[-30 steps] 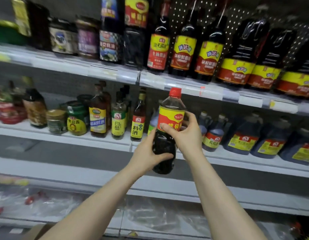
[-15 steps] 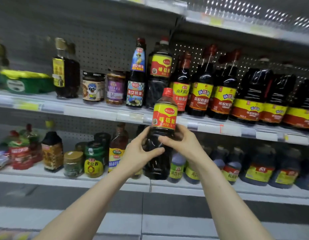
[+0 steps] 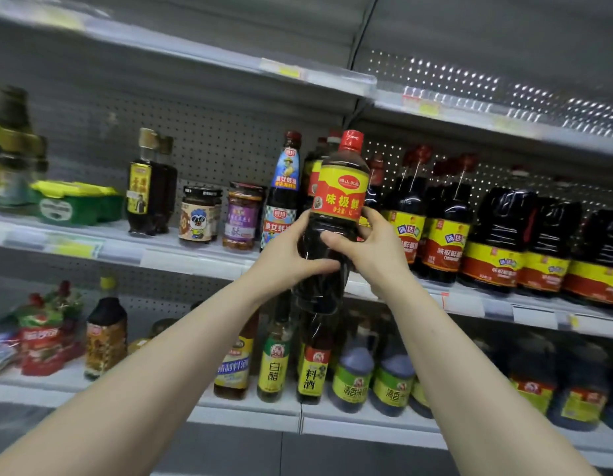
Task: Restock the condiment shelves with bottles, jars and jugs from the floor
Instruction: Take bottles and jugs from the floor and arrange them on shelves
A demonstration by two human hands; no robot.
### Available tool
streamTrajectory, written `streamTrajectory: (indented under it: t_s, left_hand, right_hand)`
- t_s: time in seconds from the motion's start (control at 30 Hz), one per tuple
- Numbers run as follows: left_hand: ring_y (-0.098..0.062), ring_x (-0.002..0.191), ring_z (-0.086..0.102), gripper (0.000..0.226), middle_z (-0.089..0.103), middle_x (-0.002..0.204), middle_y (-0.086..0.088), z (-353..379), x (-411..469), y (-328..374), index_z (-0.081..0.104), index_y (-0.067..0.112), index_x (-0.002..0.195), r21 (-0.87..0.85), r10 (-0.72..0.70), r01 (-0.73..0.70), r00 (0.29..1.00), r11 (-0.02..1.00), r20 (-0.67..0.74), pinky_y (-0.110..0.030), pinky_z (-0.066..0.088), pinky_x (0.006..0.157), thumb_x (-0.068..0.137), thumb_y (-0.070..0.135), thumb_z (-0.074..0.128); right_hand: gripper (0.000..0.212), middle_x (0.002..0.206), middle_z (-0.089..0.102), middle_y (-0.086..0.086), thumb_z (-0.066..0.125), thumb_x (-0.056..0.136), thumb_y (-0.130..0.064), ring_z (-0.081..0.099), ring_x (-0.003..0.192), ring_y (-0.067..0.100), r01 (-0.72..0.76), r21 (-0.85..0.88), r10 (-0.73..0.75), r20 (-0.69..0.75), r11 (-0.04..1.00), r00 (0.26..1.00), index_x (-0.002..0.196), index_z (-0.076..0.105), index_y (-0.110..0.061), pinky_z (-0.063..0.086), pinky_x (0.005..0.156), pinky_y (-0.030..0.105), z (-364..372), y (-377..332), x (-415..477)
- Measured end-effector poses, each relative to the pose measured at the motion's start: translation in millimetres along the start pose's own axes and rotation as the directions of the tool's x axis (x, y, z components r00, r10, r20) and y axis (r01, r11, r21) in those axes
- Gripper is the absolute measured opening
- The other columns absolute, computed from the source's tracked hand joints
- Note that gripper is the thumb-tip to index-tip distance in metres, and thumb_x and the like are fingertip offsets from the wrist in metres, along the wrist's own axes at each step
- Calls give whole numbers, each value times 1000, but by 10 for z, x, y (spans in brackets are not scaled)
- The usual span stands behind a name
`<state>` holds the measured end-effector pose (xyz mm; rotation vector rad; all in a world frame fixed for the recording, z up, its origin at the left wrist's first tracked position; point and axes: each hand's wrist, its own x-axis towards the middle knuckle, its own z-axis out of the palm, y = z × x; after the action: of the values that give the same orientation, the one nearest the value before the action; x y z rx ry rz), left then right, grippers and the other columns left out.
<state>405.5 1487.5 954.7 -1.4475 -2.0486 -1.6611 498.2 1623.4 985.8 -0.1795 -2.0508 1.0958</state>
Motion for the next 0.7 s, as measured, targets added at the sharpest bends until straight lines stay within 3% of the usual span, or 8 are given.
streamTrajectory:
  t_s: [0.1, 0.2, 0.37, 0.53, 0.7]
  left_hand:
    - [7, 111, 55, 95, 59, 126, 18, -18, 212, 144, 29, 36, 149, 82, 11, -11, 1000, 997, 8, -17, 47, 90, 73, 34, 85]
    - [-17, 121, 54, 102, 56, 133, 1, -17, 368, 236, 23, 32, 153, 143, -16, 19, 1000, 990, -22, -37, 50, 100, 73, 31, 85]
    - [-19, 126, 52, 100, 56, 137, 1, 68, 496, 198, 19, 29, 155, 197, -40, 52, 997, 979, -63, -42, 46, 105, 77, 26, 82]
    - [-20, 130, 49, 104, 52, 143, 1, 128, 592, 90, 10, 30, 157, 225, -81, 96, 994, 970, -72, -43, 44, 107, 80, 29, 80]
    - [-19, 135, 44, 102, 46, 149, 2, 125, 721, 8, 9, 31, 158, 216, -84, 95, 995, 972, -62, -44, 43, 109, 83, 29, 78]
  right_hand:
    - [52, 91, 66, -24, 88, 72, -37, 66, 93, 3, 50, -71, -55, -70, 996, 996, 106, 50, -44, 57, 92, 44, -16, -128, 169]
    - [56, 87, 59, -27, 86, 73, -40, 61, 94, 6, 74, -137, -91, -123, 988, 988, 117, 52, -37, 53, 94, 41, -15, -181, 278]
    - [57, 115, 69, -6, 84, 76, -40, 64, 111, 18, 78, -222, -112, -143, 972, 983, 123, 55, -27, 51, 99, 43, 9, -133, 414]
    - [59, 115, 69, -6, 84, 76, -39, 65, 109, 16, 64, -225, -100, -150, 972, 984, 125, 54, -25, 51, 90, 33, 67, -5, 533]
    - [58, 107, 66, -10, 83, 77, -42, 63, 102, 13, 62, -232, -102, -162, 971, 981, 124, 55, -26, 41, 75, 23, 87, 43, 678]
